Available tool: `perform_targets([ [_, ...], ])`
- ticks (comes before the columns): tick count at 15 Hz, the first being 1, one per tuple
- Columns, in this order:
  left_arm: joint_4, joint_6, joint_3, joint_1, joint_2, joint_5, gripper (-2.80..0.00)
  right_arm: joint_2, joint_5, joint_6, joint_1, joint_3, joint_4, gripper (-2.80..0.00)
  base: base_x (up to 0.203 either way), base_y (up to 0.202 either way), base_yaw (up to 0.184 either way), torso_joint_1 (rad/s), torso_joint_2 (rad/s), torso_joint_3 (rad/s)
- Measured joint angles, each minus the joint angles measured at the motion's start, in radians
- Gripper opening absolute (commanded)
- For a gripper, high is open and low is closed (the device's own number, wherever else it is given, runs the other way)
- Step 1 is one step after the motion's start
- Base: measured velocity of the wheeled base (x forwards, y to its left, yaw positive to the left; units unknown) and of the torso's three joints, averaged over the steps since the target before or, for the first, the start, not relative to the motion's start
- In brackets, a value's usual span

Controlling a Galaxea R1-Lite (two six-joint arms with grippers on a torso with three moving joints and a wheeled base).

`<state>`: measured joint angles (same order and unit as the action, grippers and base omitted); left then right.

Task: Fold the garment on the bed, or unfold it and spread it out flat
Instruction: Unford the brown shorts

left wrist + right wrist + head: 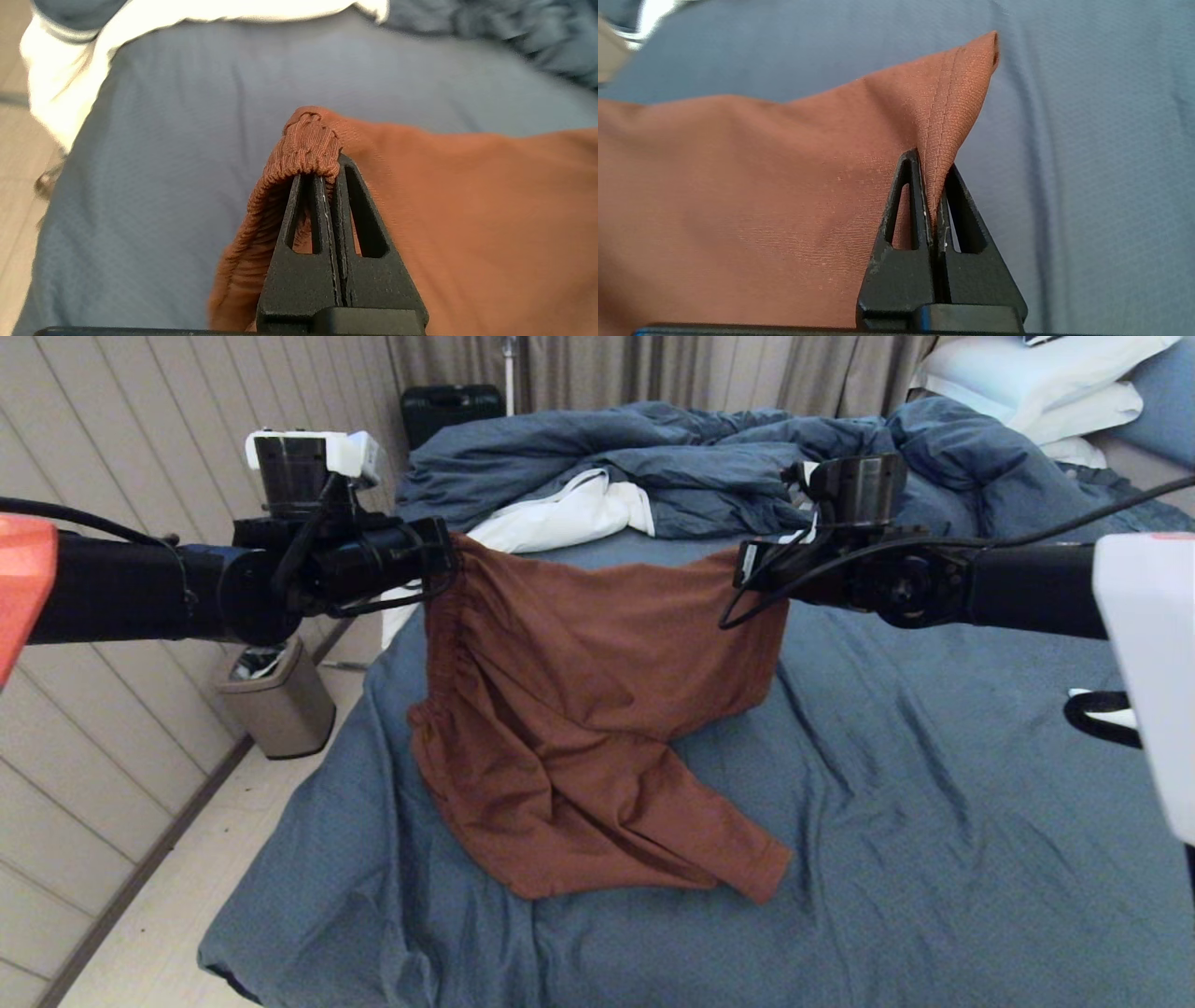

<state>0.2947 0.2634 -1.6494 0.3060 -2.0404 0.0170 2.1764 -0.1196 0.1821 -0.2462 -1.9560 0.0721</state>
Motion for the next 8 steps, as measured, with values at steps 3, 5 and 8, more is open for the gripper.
perform_targets([
  [3, -0.011, -0.004, -0.061, -0.016, -0.064, -0.002, -2.80, 0.029, 0.004, -0.012, 0.010, -0.003, 0.014, -2.80, 0.000, 0.000, 0.000, 0.000, 0.00, 0.000],
  [5, -0.027, -0.005, -0.096, -0.020, -0.096, -0.021, 0.00, 0.047, -0.001, -0.013, 0.015, -0.006, 0.022, 0.00, 0.000, 0.000, 0.000, 0.000, 0.00, 0.000],
  [8, -0.046, -0.006, -0.142, -0.022, -0.131, -0.068, 0.00, 0.058, 0.001, -0.024, 0.021, -0.006, 0.026, 0.00, 0.000, 0.000, 0.000, 0.000, 0.00, 0.000],
])
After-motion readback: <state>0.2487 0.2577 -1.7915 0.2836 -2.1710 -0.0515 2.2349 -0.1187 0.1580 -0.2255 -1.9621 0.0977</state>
